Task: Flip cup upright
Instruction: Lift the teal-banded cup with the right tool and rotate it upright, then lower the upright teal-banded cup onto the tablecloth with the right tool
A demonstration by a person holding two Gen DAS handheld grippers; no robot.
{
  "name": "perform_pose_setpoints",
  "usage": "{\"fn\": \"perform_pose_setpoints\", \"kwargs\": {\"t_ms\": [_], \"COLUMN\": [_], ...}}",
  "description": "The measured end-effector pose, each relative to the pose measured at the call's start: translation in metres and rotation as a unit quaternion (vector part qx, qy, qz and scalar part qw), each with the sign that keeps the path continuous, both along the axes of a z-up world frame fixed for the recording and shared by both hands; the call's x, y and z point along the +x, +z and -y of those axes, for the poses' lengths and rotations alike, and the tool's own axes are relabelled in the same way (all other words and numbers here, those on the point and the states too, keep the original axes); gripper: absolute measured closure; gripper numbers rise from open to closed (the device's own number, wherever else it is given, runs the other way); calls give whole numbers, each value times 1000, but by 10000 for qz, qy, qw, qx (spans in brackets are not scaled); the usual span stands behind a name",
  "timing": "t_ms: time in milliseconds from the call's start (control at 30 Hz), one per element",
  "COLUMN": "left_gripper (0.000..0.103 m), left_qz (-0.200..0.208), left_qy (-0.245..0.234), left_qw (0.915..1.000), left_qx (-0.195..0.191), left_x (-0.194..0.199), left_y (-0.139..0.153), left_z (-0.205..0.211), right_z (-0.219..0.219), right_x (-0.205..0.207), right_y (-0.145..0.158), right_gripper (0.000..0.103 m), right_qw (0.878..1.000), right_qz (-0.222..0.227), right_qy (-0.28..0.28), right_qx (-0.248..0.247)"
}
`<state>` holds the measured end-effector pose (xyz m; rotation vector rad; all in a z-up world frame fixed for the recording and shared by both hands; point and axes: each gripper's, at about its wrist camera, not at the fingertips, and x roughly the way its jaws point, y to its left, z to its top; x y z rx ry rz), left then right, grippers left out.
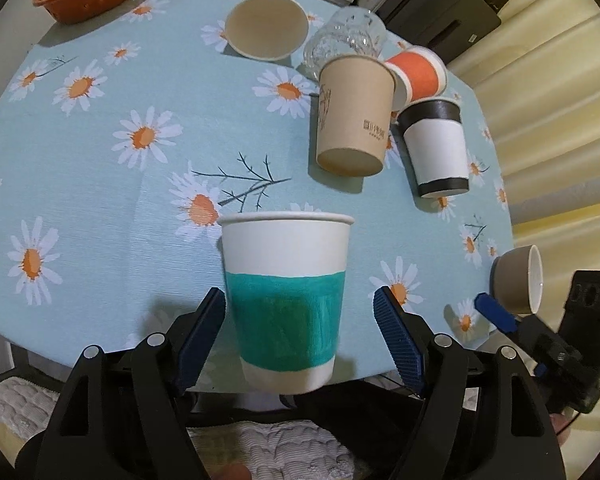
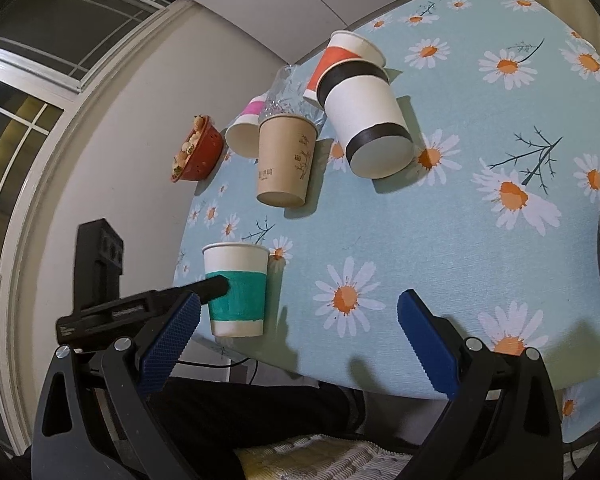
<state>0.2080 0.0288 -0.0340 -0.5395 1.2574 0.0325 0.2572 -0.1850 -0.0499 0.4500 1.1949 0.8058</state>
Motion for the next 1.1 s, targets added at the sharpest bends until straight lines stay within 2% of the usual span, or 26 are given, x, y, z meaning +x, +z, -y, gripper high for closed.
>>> {"fn": "perform_pose_setpoints", "kwargs": {"t_ms": [267, 533, 700, 800, 900, 1100], "left_gripper": [28, 28, 28, 28, 28, 28], "left_qz": [425, 864, 1222, 1413, 1650, 1899], "left_qy": [101, 295, 493, 567, 733, 923], "left_qw": [9989, 9947, 9890, 9862, 9802, 9709], "left_qx": [-197, -480, -673, -654, -811, -1127], "left_x": [-31, -82, -110, -122, -135, -146], "left_y": [22, 34, 33, 32, 29, 19], "left_z": [-24, -53, -66, -71, -80, -88], "right_z": [-38, -92, -127, -148, -161, -184], "right_x": [-6, -3, -1, 1, 1, -1], "right_y": [-5, 11, 13, 10, 6, 0], "right_gripper": [5, 5, 6, 12, 19, 22], "right_qw": [9982, 9941, 9886, 9838, 9784, 9664], "right_qz": [-200, -288, -371, -287, -294, -199], "right_qy": [522, 883, 1101, 1139, 1206, 1373], "right_qx": [-206, -557, -953, -1356, -1651, -2163]}}
